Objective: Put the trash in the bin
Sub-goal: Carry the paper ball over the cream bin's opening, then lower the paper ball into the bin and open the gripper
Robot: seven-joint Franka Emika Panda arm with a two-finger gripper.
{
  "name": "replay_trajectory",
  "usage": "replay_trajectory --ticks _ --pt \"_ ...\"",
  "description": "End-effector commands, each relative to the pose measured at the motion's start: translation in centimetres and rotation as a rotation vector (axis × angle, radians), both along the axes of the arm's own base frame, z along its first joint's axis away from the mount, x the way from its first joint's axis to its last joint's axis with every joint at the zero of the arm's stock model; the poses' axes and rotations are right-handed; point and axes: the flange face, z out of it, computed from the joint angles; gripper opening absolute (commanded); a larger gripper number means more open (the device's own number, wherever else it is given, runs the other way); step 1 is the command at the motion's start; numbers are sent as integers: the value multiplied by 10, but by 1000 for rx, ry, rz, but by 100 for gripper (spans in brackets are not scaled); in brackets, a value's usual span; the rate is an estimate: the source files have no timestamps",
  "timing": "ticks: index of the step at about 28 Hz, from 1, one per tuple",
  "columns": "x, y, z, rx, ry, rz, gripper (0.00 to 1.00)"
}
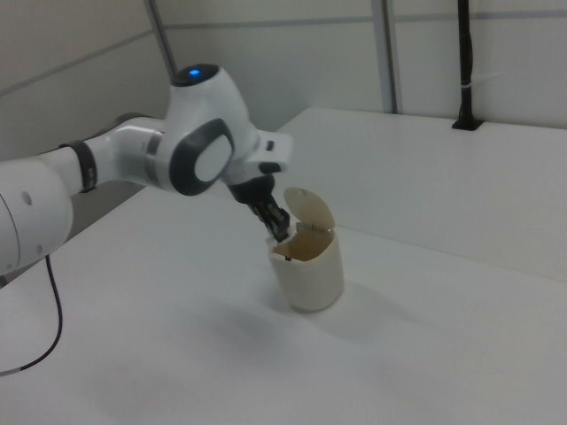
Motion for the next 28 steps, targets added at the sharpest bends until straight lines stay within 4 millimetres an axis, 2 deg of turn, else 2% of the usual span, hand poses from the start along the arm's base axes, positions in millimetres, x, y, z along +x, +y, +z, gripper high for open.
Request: replay_trajectory --ticks 1,6,8,11,13,15,16,17,18,28 --pt "17 34 -6 -85 -118 124 14" --pt "28 45 -21 -128 -176 159 15" --pt "34 47 -21 -141 -199 169 22" --pt "36 49 -25 -164 -207 185 23" --pt "37 49 -27 -184 -208 195 34" --pt "39 50 -38 -191 -193 199 43" --pt "40 49 -43 -193 -185 199 53" --pt "41 49 -47 -194 -179 201 74" --pt "42 50 -52 -200 -174 205 100" --pt "41 43 -58 -211 -149 199 100"
